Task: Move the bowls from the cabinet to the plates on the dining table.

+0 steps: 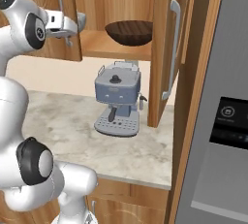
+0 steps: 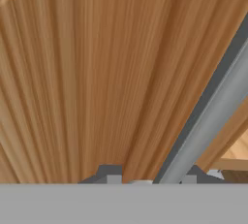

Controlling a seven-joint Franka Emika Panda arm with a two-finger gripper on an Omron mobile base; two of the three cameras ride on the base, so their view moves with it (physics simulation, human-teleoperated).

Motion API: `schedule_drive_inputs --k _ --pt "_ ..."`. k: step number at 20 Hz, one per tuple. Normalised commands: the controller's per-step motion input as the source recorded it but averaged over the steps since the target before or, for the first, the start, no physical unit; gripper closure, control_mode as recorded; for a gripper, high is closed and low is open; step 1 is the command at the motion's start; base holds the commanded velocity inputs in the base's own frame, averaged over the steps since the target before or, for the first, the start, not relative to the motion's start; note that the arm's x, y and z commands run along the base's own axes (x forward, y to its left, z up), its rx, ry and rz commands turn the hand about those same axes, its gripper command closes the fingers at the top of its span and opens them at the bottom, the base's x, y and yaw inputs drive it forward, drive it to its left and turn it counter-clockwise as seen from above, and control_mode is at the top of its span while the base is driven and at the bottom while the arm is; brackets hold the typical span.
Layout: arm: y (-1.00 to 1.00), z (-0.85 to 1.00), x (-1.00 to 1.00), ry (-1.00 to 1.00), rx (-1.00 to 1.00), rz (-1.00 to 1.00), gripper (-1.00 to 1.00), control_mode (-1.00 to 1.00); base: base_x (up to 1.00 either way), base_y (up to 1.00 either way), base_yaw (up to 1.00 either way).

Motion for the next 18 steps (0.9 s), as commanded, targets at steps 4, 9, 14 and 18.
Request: schedule_drive_inputs --k 4,9,14,18 --pt "1.0 0.0 -1.0 0.0 0.0 0.0 1.0 -1.0 0.0 0.0 0.0" --pt "1.0 0.01 -1.0 0.0 0.02 0.0 1.0 -1.0 0.0 0.0 0.0" --pt "0.64 0.21 -1.0 -0.01 0.12 0.0 -1.0 -1.0 0.0 0.0 0.0" --pt "-0.2 0.35 -1.0 -0.04 0.24 -0.11 -1.0 -1.0 0.0 0.0 0.0"
